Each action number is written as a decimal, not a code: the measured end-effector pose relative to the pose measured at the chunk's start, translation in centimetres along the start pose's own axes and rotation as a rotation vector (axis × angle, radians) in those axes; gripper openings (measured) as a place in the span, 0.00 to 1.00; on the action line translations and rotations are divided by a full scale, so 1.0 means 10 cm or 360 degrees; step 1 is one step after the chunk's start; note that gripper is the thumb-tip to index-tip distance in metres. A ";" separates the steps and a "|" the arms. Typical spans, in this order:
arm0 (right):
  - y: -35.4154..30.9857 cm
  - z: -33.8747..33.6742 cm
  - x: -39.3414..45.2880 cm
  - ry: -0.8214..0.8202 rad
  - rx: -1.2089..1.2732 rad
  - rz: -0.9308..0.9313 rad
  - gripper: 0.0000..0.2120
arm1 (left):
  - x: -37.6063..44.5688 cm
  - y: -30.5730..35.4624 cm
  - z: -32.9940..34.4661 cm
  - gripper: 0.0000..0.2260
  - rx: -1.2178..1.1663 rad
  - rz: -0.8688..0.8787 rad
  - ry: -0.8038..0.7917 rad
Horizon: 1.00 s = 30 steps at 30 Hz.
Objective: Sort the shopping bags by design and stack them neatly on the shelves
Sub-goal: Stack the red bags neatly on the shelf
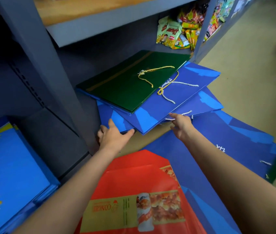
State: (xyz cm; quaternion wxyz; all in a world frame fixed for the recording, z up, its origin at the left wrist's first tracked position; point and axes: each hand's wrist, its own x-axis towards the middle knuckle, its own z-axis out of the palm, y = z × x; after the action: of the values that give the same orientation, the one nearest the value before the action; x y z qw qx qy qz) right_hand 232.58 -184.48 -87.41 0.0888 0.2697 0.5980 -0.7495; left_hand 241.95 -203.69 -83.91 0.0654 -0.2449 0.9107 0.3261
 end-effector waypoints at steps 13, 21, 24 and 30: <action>-0.52 0.24 0.71 -0.0366 -0.0217 -0.0376 0.39 | 0.16 0.37 0.43 0.41 -0.0143 0.0153 0.0037; -0.35 0.28 0.78 -0.0503 -0.0581 -0.0477 0.35 | 0.39 0.80 0.65 0.33 -0.0159 0.0525 -0.0076; -0.26 0.14 0.90 -0.0509 -0.0793 -0.0406 0.36 | 0.41 0.58 0.56 0.20 -0.0048 0.0510 0.0170; -0.26 -0.01 0.69 -0.0491 -0.1032 -0.0398 0.34 | 0.19 0.03 0.69 0.21 0.0067 0.0702 -0.0068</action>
State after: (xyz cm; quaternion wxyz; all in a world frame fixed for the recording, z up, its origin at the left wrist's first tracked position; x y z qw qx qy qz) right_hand 225.61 -182.39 -88.76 0.1663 0.0366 0.8121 -0.5581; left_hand 239.90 -199.88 -89.65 0.0169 -0.0313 0.9472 0.3187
